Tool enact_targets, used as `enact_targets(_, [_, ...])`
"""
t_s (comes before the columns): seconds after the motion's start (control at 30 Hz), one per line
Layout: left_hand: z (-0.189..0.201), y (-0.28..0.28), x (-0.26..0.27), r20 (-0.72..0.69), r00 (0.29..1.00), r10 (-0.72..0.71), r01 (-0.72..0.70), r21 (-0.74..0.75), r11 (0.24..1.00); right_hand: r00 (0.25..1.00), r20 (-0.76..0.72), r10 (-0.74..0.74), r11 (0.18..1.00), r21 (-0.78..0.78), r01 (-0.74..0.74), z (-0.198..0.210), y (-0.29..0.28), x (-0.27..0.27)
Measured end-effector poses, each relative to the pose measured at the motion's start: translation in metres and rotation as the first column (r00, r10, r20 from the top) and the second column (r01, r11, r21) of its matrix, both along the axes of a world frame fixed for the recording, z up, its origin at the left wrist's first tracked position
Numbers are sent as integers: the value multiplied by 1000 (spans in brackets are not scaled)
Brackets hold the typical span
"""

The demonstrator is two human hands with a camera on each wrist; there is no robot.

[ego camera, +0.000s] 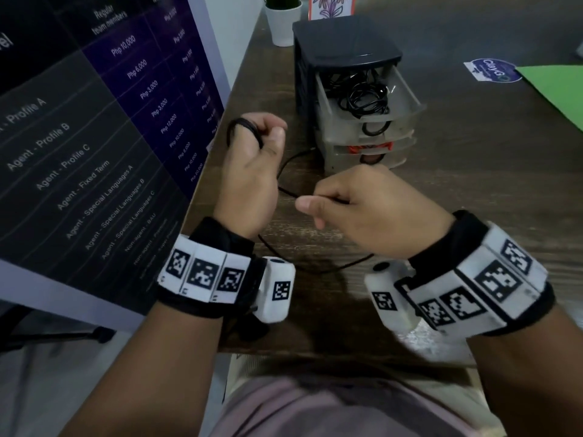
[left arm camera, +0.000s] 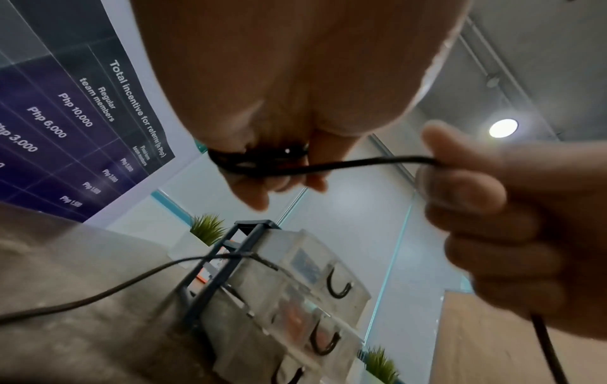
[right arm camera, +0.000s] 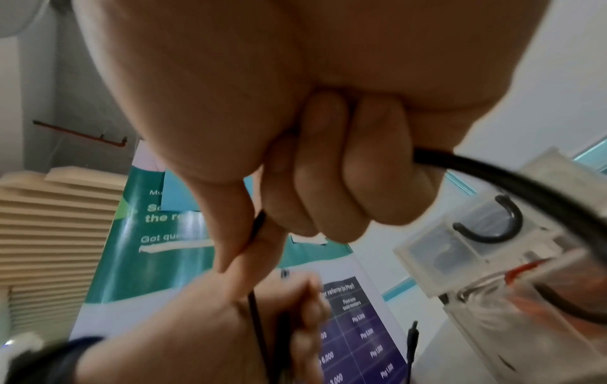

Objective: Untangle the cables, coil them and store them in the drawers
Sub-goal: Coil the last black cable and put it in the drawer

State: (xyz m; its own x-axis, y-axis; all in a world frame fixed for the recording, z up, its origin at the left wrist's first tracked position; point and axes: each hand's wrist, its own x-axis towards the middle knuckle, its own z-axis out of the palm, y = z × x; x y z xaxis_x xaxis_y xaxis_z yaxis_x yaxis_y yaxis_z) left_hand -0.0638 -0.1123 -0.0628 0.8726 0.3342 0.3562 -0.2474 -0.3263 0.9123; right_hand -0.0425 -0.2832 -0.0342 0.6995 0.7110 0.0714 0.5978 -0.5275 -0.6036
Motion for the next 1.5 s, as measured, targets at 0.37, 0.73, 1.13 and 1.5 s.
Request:
enact_targets(0.37, [5, -11, -9, -359, 902, -241, 288, 84, 954, 972, 77, -221, 906, 384, 176, 13, -10, 20])
enact_targets(0.73, [6, -12, -17, -42, 804, -594, 495, -506, 706, 957, -5, -288, 906, 322, 275, -15, -4, 35])
enact_targets(1.13, [9, -2, -8, 259, 891, -373, 439, -701, 562, 997, -13, -80, 995, 59, 80, -44, 9, 18])
enact_targets(1.5, [-29, -5, -5, -252, 944, -214, 234, 50, 971, 1000, -18, 22, 999, 50, -21, -16, 0, 10])
